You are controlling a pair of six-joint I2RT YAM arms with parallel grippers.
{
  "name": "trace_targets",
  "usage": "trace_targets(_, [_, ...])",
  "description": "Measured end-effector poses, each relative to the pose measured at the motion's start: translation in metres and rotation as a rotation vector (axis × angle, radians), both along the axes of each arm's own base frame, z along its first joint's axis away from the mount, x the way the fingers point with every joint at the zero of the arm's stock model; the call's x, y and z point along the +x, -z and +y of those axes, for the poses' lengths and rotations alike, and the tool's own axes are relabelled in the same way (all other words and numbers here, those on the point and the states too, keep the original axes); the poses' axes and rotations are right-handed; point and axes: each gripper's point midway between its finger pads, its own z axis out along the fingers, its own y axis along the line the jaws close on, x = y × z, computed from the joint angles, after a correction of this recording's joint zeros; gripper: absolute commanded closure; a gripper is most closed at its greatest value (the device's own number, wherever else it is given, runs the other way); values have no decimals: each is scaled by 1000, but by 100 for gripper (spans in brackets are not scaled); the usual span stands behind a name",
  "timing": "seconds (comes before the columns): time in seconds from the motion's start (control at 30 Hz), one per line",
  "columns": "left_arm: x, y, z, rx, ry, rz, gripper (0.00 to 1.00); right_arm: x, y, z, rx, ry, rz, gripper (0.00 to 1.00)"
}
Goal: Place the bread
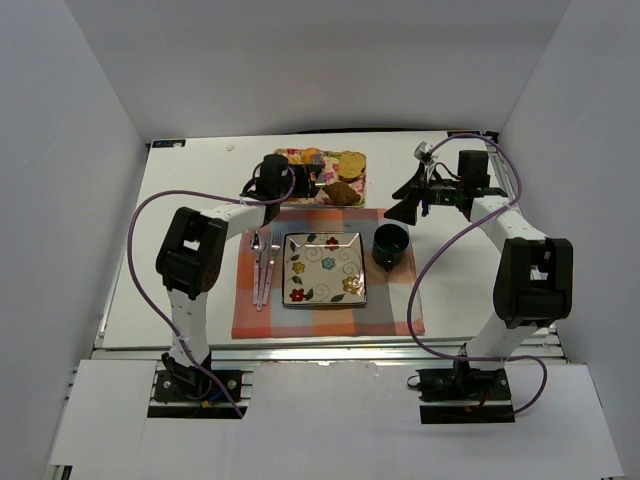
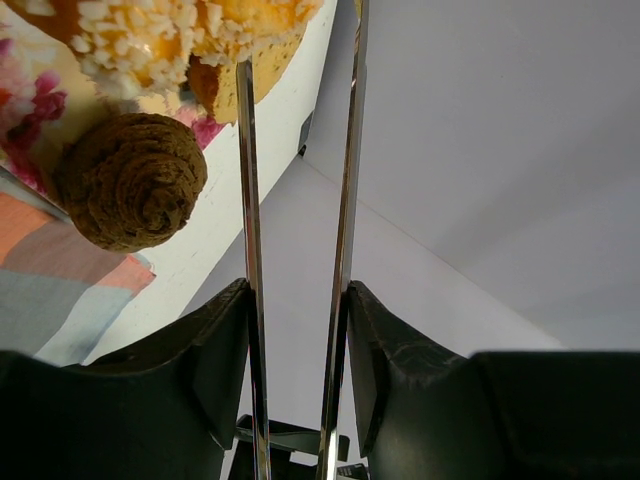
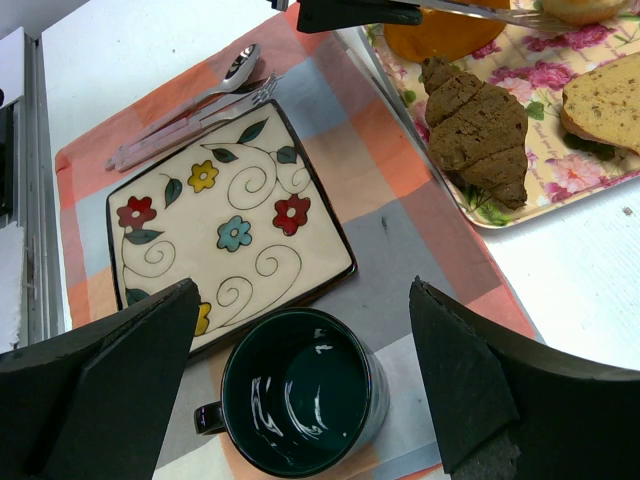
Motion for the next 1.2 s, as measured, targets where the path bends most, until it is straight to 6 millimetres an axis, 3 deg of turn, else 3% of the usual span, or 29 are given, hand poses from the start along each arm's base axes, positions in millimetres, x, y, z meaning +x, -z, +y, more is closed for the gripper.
trace_targets(0.53, [-4,9,1,-7,-5,19,49,1,-1,0,5,3,2,11])
trace_targets(1.2, [-4,7,1,-25,-10,4,67,2,-2,-2,6,10,0,11])
